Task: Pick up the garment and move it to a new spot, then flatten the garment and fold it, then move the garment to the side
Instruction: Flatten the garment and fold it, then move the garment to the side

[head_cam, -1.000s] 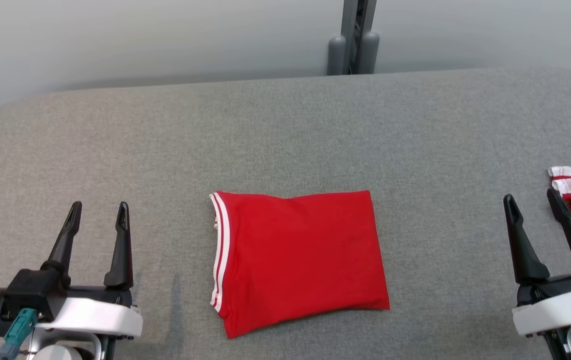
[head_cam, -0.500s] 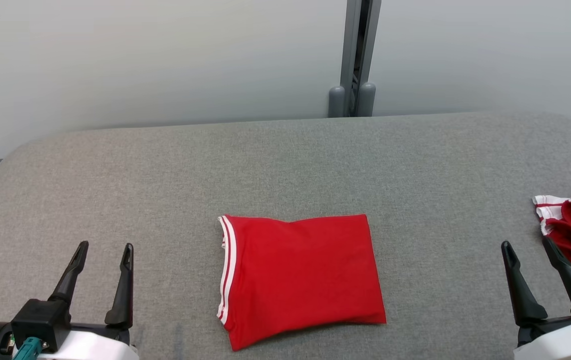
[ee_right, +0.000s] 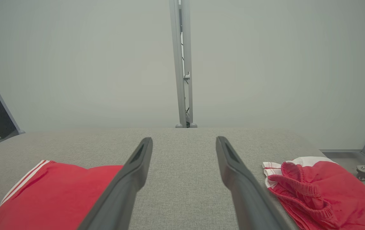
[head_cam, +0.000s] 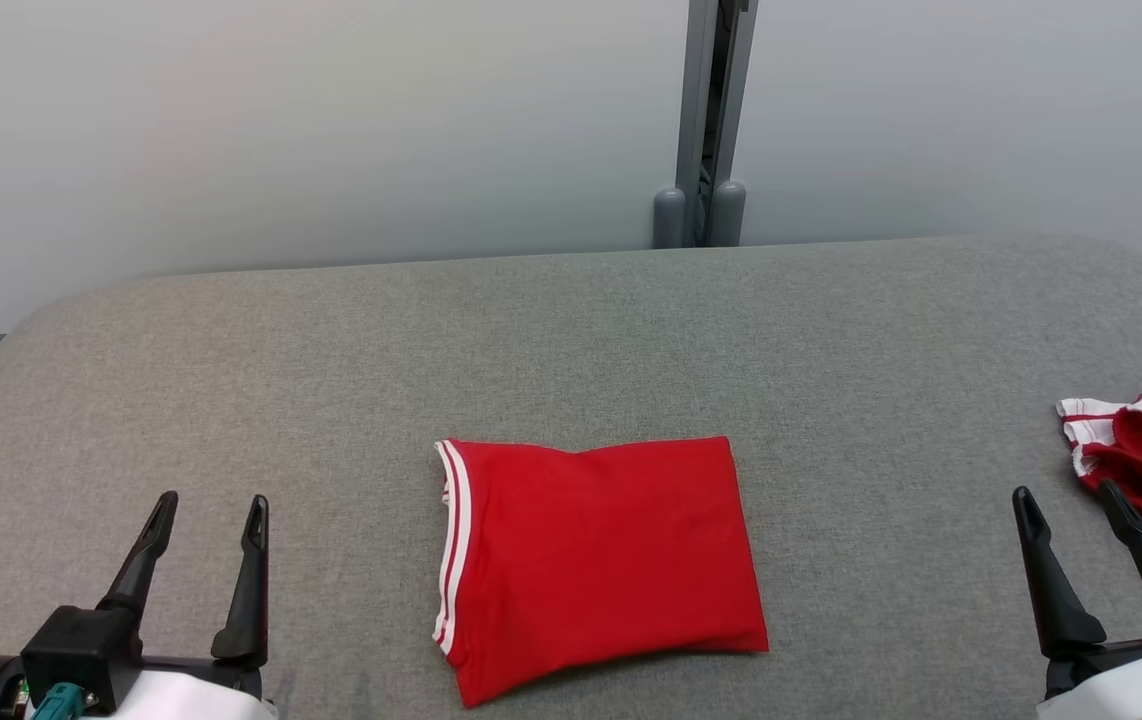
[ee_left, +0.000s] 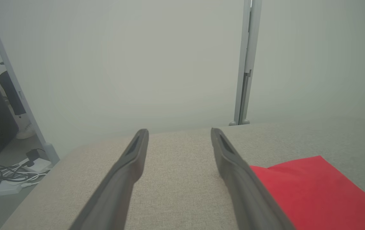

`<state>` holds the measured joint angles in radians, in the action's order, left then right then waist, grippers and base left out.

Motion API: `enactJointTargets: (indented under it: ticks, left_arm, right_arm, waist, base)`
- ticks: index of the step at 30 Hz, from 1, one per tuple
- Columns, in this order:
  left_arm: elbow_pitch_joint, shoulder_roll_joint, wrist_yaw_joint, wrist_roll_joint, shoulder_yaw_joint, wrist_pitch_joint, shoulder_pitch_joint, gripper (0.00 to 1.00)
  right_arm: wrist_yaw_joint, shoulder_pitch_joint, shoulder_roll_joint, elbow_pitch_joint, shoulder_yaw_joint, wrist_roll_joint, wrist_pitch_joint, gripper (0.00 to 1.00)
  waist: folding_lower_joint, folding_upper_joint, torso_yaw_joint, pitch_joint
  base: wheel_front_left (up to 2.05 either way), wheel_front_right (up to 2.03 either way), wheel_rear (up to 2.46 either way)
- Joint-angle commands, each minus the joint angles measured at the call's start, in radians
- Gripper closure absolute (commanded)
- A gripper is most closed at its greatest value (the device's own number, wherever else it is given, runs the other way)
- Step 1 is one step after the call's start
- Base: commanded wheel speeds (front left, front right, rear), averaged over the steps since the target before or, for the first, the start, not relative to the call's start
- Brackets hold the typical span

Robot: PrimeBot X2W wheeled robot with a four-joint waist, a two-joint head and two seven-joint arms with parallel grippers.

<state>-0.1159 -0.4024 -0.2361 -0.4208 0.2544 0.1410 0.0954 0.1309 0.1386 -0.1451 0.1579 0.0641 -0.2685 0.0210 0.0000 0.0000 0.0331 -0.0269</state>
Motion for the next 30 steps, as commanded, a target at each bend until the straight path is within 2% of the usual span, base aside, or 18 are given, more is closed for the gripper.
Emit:
enactJointTargets:
  ticks: [1,21,30]
  left_arm:
    - [-0.004,-0.006,-0.003,0.001,-0.002,-0.002,0.007,0.00]
    - [-0.040,-0.003,-0.021,0.013,0.017,-0.010,-0.022,0.00]
    - [-0.062,0.011,-0.017,0.021,0.025,0.009,-0.089,0.00]
  right_arm:
    - [0.000,0.000,-0.001,0.006,0.004,0.004,0.004,0.00]
    - [0.000,-0.017,-0.019,-0.014,0.019,-0.008,0.007,0.00]
    - [0.000,-0.060,-0.040,0.006,0.027,0.002,0.026,0.00]
  waist:
    - [0.0000,0.0000,0.000,0.000]
    - [0.0000,0.0000,0.014,0.018]
    - [0.0000,0.0000,0.072,0.111]
  base:
    - [0.00,0.00,0.00]
    - [0.00,0.00,0.00]
    - [0.00,0.00,0.00]
